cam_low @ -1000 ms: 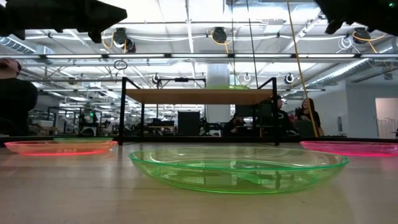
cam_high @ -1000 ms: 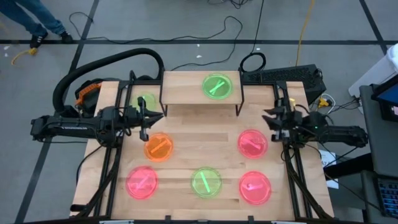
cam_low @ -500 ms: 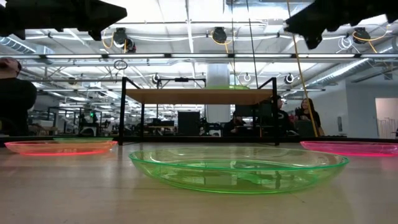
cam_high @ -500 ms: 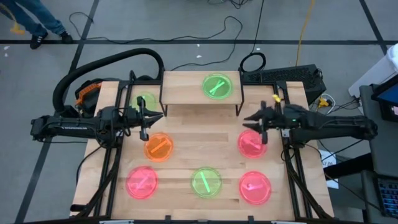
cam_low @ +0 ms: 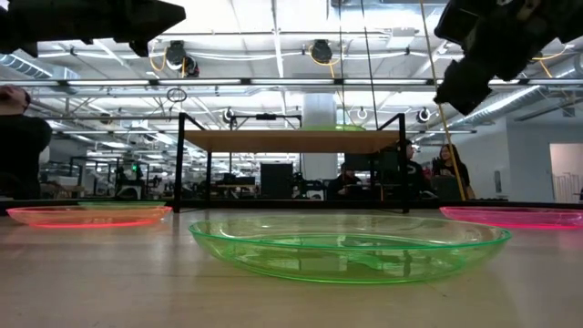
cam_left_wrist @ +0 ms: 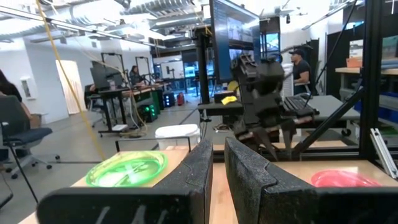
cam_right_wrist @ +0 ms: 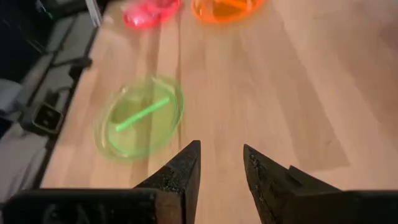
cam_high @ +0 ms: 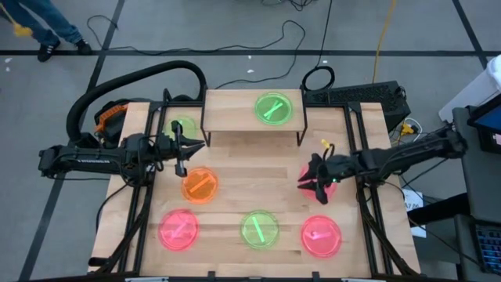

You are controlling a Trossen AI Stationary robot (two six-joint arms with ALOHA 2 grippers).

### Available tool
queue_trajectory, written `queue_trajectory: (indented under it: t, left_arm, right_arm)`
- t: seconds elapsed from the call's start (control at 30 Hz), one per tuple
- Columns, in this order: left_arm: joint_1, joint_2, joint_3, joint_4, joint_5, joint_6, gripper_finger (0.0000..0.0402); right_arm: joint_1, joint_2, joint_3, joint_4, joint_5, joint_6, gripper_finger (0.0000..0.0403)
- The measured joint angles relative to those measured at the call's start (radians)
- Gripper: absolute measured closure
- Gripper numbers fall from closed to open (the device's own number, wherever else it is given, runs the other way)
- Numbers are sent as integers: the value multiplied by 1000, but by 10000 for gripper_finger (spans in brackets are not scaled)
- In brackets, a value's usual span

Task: Place and stack plates onto a shelf
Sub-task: Stack the pink plate on top of the green plate on the shelf

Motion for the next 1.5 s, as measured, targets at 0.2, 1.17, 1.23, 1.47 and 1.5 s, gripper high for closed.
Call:
queue_trajectory:
  t: [0.2,1.17,1.23,1.47,1.5]
  left_arm:
    - [0,0,0,0,-8,5,353]
    - [0,0,0,5,-7,-6,353]
    - [0,0,0,5,-7,-6,353]
    - [0,0,0,5,-7,-6,353]
    - [0,0,0,5,-7,-6,353]
  right_arm:
    - [119,126,87,-136,98,79,298]
    - [266,522,150,-541,171,467,298]
    - [266,521,145,-538,171,466,300]
    - [267,521,142,-527,168,434,364]
    - [267,521,142,-526,169,425,378]
